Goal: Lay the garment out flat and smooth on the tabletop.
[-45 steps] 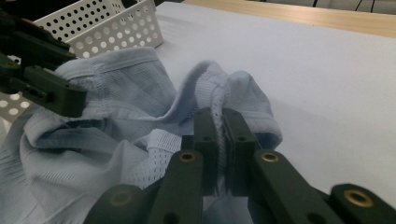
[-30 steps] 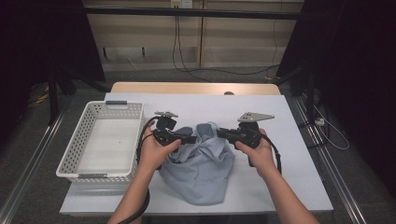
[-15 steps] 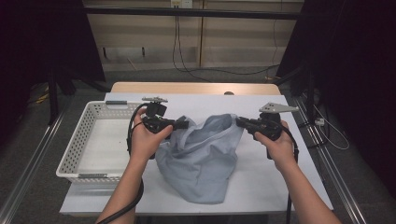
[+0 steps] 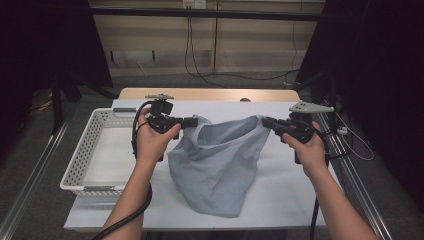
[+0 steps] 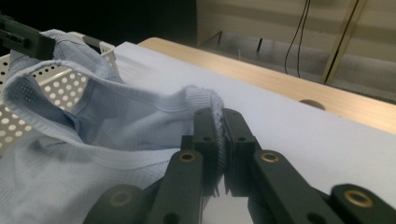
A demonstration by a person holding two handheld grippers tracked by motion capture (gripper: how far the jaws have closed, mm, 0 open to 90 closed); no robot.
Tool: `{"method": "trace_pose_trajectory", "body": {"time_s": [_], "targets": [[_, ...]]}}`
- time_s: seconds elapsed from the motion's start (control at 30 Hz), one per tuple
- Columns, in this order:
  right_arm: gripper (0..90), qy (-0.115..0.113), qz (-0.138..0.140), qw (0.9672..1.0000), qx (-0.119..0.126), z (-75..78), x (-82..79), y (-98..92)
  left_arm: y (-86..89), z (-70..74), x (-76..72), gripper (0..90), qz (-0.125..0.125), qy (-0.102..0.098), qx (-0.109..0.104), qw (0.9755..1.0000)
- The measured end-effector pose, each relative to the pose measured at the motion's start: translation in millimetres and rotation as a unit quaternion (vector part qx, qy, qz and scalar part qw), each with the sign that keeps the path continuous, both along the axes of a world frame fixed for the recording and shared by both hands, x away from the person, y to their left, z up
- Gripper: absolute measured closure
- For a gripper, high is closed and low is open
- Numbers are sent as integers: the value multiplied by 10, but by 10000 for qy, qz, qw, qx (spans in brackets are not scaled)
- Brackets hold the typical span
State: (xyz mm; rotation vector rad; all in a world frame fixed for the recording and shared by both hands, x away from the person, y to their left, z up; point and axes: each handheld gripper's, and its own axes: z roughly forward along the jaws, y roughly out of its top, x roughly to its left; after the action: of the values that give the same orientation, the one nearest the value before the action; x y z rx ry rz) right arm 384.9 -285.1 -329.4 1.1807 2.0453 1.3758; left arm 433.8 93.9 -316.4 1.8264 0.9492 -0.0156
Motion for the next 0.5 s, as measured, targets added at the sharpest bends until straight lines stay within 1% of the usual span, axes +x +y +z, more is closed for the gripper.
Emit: {"method": "trace_pose_trajectory", "body": {"time_s": [0.07, 0.1, 0.13, 0.17, 0.2, 0.23, 0.27, 0.3, 0.33, 0.37, 0.5], "targets": [[863, -93, -45, 9999, 48, 92, 0, -49, 2, 51, 29, 883, 19, -44, -11, 10000], [863, -125, -60, 9999, 60, 122, 1, -64, -2, 68, 33, 884, 33, -45, -54, 10000], [863, -125, -60, 9999, 60, 122, 1, -64, -2, 68, 33, 884, 33, -45, -54, 10000], [863, -175, -99, 9998, 54, 181, -1, -101, -12, 105, 38, 884, 43, -93, -66, 9999], [863, -175, -99, 9998, 54, 181, -1, -101, -12, 105, 38, 884, 43, -93, -66, 9999], [862, -230, -122, 9996, 48, 231, -1, -128, -30, 135, 40, 884, 33, -154, -61, 9999], [862, -230, -122, 9996, 48, 231, -1, -128, -30, 135, 40, 884, 33, -154, -61, 9999], [862, -272, -126, 9995, 40, 271, -5, -146, -47, 163, 41, 883, 44, -212, -45, 9998], [862, -272, -126, 9995, 40, 271, -5, -146, -47, 163, 41, 884, 44, -212, -45, 9998], [862, -309, -147, 9994, 11, 306, -11, -156, -59, 185, 50, 884, 34, -227, -72, 9997], [862, -317, -198, 9993, -25, 342, -8, -172, -77, 203, 76, 884, 43, -210, -86, 9997]]}}
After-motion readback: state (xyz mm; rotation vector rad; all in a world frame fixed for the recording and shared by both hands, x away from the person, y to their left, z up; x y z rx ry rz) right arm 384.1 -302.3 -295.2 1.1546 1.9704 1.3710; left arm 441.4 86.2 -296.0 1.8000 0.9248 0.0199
